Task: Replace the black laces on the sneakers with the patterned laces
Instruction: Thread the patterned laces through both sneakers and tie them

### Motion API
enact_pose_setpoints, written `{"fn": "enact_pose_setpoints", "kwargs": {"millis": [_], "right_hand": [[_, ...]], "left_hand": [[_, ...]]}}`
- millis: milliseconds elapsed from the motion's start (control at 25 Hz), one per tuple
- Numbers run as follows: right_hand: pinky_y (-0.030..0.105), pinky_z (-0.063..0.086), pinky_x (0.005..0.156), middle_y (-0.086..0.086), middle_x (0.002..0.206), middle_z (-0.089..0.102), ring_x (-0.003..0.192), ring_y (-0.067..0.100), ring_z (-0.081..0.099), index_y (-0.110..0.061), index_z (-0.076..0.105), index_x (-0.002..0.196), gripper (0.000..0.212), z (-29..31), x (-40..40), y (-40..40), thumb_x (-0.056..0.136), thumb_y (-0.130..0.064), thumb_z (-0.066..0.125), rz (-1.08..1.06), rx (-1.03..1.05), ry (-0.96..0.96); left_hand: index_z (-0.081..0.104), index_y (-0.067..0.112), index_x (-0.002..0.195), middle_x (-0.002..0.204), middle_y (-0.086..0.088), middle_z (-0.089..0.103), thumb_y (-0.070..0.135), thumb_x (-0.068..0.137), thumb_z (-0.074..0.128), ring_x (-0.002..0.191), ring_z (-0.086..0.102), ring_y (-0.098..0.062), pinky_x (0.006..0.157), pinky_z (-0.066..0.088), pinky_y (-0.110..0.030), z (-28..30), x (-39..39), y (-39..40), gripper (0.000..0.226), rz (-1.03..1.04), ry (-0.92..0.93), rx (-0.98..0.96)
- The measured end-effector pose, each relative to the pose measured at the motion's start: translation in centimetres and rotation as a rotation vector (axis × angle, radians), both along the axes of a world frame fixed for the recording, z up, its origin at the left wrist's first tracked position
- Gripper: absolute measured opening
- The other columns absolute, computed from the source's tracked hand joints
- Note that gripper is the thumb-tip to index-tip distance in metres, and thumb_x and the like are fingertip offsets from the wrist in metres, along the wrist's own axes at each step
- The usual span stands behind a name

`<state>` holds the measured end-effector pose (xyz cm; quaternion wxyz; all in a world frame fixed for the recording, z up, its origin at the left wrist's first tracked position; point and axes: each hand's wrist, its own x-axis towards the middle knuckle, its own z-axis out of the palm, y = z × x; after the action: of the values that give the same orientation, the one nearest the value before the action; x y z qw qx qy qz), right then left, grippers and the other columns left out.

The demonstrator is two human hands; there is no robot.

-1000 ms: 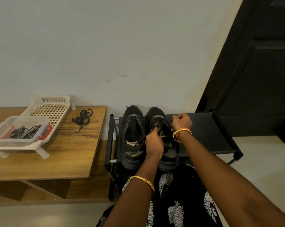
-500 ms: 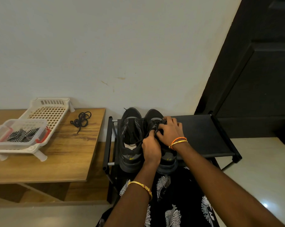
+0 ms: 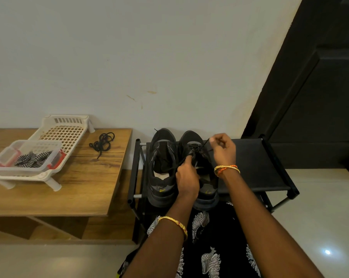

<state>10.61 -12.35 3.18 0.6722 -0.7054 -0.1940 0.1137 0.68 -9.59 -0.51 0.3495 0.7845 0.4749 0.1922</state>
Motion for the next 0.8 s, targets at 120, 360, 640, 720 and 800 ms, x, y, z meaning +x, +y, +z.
{"fn": "enact_pose_setpoints", "kwargs": {"millis": [120,360,640,720,800], "right_hand": [[0.017,0.050,0.067,0.006,0.072,0.067,0.069,0.012,0.064,-0.015,0.053,0.077,0.019,1.9,0.1,0.1,0.092,-0.003,0.051,-0.037,0.164,0.197],[0.046,0.038,0.099,0.011,0.111,0.054,0.109,0.030,0.050,-0.020,0.068,0.104,0.021,-1.2,-0.4,1.2,0.090,-0.028,0.054,0.368,-1.016,-0.601],[0.043,0.037,0.093,0.007,0.116,0.044,0.112,0.027,0.044,-0.020,0.071,0.094,0.012,-2.2,-0.3,0.7,0.086,-0.025,0.064,0.255,-0.839,-0.514],[0.041,0.037,0.093,0.002,0.115,0.042,0.111,0.023,0.045,-0.019,0.071,0.080,0.002,-2.5,-0.4,0.2,0.081,-0.021,0.069,0.190,-0.683,-0.439],[0.043,0.040,0.096,-0.002,0.113,0.041,0.106,0.019,0.049,-0.022,0.066,0.072,0.011,-2.5,-0.4,-0.2,0.080,-0.015,0.071,0.139,-0.474,-0.285]], "left_hand": [[0.050,0.016,0.131,0.109,-0.016,0.064,0.003,0.096,0.039,0.100,0.061,-0.032,0.084,0.053,-0.043,-0.1,0.1,0.0,0.039,-0.001,-0.010,-0.005],[0.053,0.015,0.122,0.107,-0.015,0.063,0.007,0.096,0.038,0.100,0.060,-0.031,0.083,0.051,-0.041,-0.4,-0.1,0.1,0.031,-0.012,-0.057,-0.020],[0.049,0.016,0.130,0.110,-0.017,0.061,0.005,0.096,0.038,0.100,0.059,-0.032,0.081,0.051,-0.042,-0.4,0.0,0.2,0.038,-0.018,-0.012,0.004],[0.048,0.017,0.134,0.110,-0.016,0.062,0.004,0.096,0.038,0.101,0.059,-0.032,0.082,0.051,-0.042,-0.4,0.0,0.2,0.041,-0.008,-0.010,0.007],[0.050,0.017,0.133,0.109,-0.016,0.063,0.004,0.096,0.038,0.100,0.060,-0.032,0.083,0.052,-0.043,-0.5,0.1,0.3,0.041,0.006,-0.008,0.007]]}}
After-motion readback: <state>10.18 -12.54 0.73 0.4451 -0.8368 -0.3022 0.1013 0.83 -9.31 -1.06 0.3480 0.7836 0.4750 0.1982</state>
